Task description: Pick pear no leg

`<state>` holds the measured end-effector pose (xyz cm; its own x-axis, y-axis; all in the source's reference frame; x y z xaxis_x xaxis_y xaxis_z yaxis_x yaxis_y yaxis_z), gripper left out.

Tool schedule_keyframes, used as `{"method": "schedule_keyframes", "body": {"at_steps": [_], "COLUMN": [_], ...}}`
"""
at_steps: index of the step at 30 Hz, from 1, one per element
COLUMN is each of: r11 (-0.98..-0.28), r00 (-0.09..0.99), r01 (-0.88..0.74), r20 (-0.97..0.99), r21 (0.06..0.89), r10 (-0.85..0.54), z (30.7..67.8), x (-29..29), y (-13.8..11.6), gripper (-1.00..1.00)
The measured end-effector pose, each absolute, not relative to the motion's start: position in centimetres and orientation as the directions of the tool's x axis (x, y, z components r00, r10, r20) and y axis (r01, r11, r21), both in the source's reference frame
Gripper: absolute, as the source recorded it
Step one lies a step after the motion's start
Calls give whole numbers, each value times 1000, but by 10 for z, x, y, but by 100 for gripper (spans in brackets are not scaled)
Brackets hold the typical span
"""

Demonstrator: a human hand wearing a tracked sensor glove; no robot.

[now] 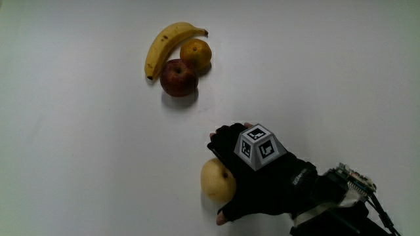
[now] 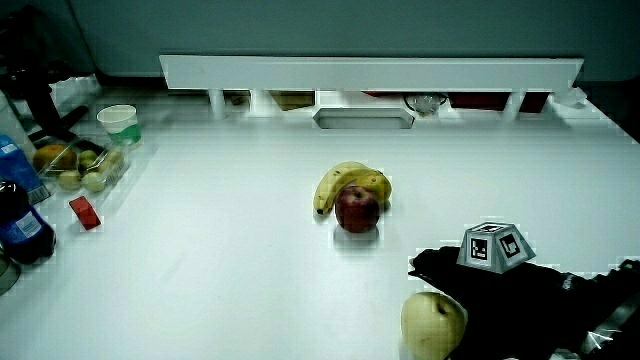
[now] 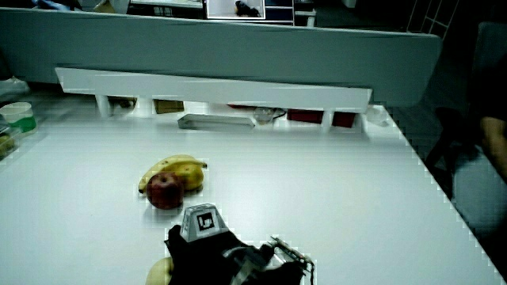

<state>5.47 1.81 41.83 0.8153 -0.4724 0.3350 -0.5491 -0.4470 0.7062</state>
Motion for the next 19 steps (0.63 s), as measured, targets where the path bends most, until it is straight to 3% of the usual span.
{"method": "schedule_keyframes", "body": {"at_steps": [4,12,19], "r11": [-467,-495,-619], "r00": [802,780,800], "r01": [-571,-610,-599], "r20": [337,359,335], "r21": [675,619,508], "r10": [-493,-513,-499], "z": [418,406,361], "x": [55,56,68], "y": [19,16,-19], "gripper": [100,100,100]}}
